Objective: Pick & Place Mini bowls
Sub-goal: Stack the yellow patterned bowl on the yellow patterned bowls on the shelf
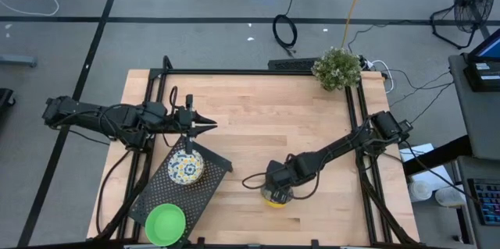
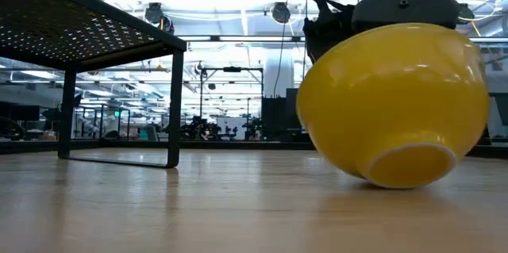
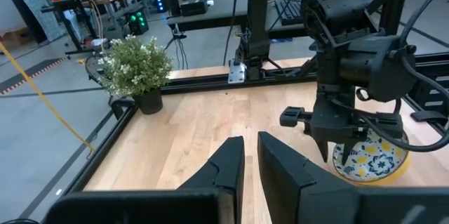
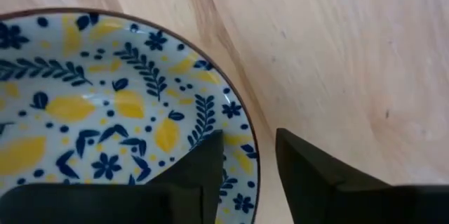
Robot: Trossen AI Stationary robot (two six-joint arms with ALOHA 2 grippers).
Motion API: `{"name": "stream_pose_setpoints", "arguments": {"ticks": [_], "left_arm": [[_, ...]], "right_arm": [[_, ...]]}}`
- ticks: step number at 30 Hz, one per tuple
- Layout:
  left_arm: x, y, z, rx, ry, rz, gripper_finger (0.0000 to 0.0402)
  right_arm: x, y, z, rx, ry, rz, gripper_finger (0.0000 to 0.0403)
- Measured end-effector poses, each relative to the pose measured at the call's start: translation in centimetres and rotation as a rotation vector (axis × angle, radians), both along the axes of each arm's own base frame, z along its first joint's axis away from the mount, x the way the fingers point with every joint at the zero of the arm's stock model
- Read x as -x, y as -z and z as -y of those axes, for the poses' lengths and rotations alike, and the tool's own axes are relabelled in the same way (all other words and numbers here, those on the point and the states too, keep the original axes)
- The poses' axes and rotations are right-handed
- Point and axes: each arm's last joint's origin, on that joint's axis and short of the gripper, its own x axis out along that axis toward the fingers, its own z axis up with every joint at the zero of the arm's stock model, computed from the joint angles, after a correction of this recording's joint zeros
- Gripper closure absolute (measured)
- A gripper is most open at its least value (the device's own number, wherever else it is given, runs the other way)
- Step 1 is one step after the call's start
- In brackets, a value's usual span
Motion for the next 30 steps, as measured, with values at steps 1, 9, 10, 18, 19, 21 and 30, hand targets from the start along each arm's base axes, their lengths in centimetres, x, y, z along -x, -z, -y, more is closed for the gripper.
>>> {"name": "stream_pose_setpoints", "arguments": {"ticks": [1, 9, 10, 18, 19, 21, 30], "left_arm": [[0.0, 0.0, 0.0, 0.0, 0.0, 0.0, 0.0353], [0.0, 0.0, 0.0, 0.0, 0.0, -0.002, 0.0353], [0.0, 0.0, 0.0, 0.0, 0.0, -0.003, 0.0353], [0.0, 0.1, 0.0, -0.001, 0.0, -0.009, 0.0353], [0.0, 0.1, 0.0, -0.002, 0.0, -0.01, 0.0353], [0.0, 0.1, 0.0, -0.002, 0.0, -0.013, 0.0353], [0.0, 0.1, 0.0, -0.002, 0.0, -0.014, 0.0353]], "right_arm": [[0.0, 0.0, 0.1, 0.002, -0.004, 0.0, 0.0286], [-0.1, 0.0, 1.2, 0.128, 0.001, 0.005, 0.0306], [-0.1, 0.0, 1.4, 0.152, 0.01, 0.005, 0.0309], [0.2, -0.4, 3.0, 0.322, 0.042, -0.002, 0.033], [0.1, -0.4, 3.2, 0.324, 0.042, -0.002, 0.0331], [0.1, -0.4, 3.3, 0.322, 0.038, -0.003, 0.0333], [-0.3, -0.9, 3.1, 0.306, 0.008, 0.056, 0.0336]]}}
